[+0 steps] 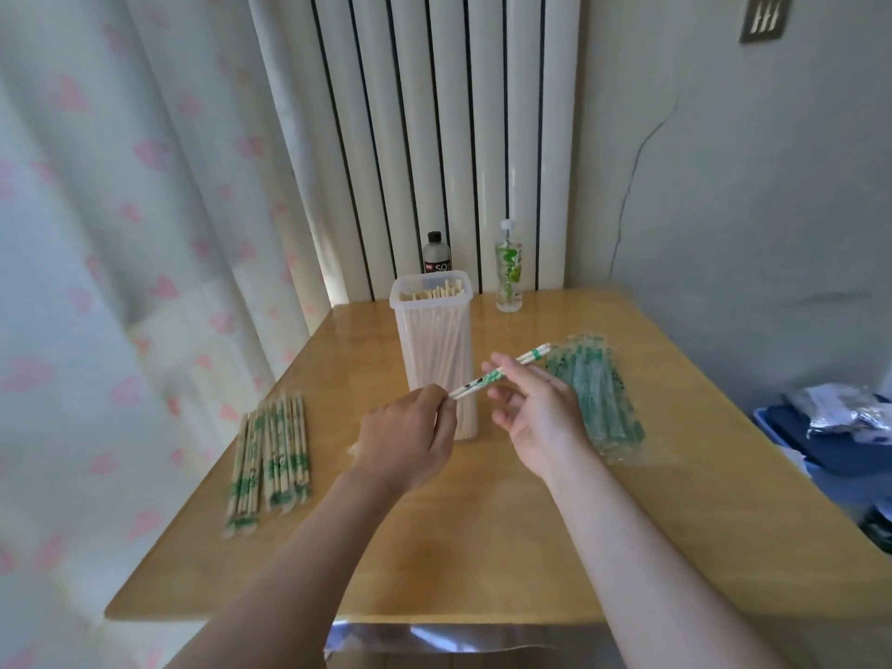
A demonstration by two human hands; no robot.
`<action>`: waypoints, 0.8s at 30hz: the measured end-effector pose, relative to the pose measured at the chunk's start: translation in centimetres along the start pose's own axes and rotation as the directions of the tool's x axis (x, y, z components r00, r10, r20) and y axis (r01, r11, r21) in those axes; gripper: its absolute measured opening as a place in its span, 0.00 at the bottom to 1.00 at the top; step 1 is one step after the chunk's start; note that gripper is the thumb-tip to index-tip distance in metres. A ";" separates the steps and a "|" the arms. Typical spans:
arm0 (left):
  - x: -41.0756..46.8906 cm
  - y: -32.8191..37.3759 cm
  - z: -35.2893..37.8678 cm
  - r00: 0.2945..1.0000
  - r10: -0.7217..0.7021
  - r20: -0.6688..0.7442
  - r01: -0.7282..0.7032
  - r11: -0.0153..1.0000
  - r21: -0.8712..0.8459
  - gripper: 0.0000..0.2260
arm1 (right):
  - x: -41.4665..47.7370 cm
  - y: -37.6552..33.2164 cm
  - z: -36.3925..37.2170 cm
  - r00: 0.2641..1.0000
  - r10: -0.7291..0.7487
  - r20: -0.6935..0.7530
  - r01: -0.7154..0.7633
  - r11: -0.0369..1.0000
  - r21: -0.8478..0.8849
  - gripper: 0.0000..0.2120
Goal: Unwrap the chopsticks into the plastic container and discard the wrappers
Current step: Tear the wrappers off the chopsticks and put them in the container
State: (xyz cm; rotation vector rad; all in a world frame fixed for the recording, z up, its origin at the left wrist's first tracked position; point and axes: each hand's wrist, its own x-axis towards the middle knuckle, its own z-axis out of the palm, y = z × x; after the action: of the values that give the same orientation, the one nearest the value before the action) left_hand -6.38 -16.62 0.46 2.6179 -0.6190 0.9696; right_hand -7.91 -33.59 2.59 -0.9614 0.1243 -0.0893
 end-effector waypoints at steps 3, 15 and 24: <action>-0.1 -0.4 0.2 0.999 0.026 -0.036 -0.025 0.999 0.034 0.14 | -0.1 -0.2 -0.1 1.000 -0.008 -0.014 0.008 1.000 0.011 0.05; 0.2 -1.2 -0.1 0.997 0.066 -0.046 -0.062 0.995 0.081 0.14 | -0.3 0.7 0.9 1.000 0.022 -0.002 -0.022 0.998 0.061 0.04; -0.2 -1.3 -0.1 0.996 0.074 -0.046 -0.069 0.993 0.100 0.16 | -0.4 0.5 0.5 0.999 0.020 -0.049 -0.015 0.995 0.097 0.04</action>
State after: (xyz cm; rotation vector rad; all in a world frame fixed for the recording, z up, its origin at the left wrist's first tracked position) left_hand -5.94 -15.35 0.29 2.6640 -0.6737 1.1106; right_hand -8.27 -32.88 2.47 -0.8618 0.1728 -0.1021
